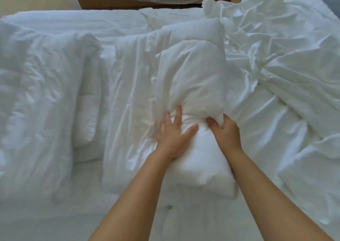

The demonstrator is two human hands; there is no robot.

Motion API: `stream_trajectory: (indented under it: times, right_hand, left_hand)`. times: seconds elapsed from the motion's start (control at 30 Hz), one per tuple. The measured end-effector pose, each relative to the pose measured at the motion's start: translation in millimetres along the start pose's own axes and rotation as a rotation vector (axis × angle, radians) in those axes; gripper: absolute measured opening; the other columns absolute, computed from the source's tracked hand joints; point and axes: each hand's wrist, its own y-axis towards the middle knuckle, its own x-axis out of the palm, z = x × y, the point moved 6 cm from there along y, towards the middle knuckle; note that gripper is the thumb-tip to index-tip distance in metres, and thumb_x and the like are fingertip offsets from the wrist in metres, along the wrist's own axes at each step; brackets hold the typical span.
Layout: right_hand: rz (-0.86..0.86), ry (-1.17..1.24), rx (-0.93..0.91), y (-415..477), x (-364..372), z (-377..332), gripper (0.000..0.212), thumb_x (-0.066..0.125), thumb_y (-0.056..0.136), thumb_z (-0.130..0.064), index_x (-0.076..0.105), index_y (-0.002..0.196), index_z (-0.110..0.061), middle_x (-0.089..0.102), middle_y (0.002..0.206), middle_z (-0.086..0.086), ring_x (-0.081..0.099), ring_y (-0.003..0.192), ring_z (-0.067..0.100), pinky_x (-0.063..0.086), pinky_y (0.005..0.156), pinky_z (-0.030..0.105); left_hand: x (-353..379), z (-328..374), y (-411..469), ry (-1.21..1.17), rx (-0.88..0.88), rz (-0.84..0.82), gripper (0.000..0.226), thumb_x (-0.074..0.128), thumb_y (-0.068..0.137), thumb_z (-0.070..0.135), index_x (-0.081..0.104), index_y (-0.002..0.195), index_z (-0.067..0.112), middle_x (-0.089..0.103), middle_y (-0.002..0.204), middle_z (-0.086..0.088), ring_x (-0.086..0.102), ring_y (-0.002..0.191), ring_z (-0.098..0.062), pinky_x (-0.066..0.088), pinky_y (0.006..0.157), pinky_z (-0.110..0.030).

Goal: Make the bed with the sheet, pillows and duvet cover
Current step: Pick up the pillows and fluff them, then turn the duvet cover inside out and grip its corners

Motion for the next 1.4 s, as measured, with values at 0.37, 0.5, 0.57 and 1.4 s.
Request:
stream_trajectory:
  times: [0.37, 0.5, 0.57, 1.4]
  right_hand:
    - [-0.328, -0.510, -0.382, -34.7, 30.3, 3.2, 0.079, 0.034, 0.082, -0.071, 0.006, 0.148, -0.039, -0.001, 0.158, 0.007, -0.008, 0.143, 0.032, -0.003, 0.106, 0.063]
    - [-0.461, -0.680, -0.348, -27.4, 66.9, 13.0, 0.090, 0.025, 0.074, -0.083, -0.017, 0.143, -0.045, -0.024, 0.155, 0.000, -0.025, 0.139, 0.035, -0.011, 0.101, 0.070]
    - [-0.466, -0.732, -0.349, -23.7, 72.7, 30.0, 0.092, 0.023, 0.072, -0.085, -0.024, 0.140, -0.046, -0.029, 0.153, -0.002, -0.028, 0.138, 0.035, -0.011, 0.101, 0.070]
    - [0.100, -0.120, 0.154, 81.8, -322.6, 152.0, 0.038, 0.048, 0.087, -0.016, 0.050, 0.125, -0.009, 0.053, 0.124, 0.018, 0.053, 0.110, 0.036, 0.045, 0.091, 0.042]
  left_hand:
    - [-51.2, -5.7, -51.4, 0.312, -0.075, 0.662, 0.071, 0.064, 0.083, 0.037, 0.036, 0.143, 0.011, 0.037, 0.147, -0.015, 0.027, 0.139, -0.034, 0.020, 0.111, -0.050]
    - [-76.3, -94.8, -52.1, -0.126, -0.543, 0.497, 0.126, 0.071, 0.056, 0.070, 0.003, 0.151, 0.024, 0.018, 0.155, -0.009, 0.022, 0.141, -0.027, 0.021, 0.115, -0.045]
    - [-67.7, -117.9, -41.5, -0.465, -0.563, 0.445, 0.138, 0.078, 0.043, 0.068, 0.006, 0.151, 0.021, 0.027, 0.152, -0.007, 0.034, 0.135, -0.025, 0.030, 0.111, -0.042]
    - [233.4, 339.9, 1.3, -0.519, 0.215, -0.377, 0.054, 0.060, 0.089, 0.031, 0.043, 0.138, 0.015, 0.050, 0.128, 0.004, 0.047, 0.119, -0.009, 0.035, 0.099, -0.023]
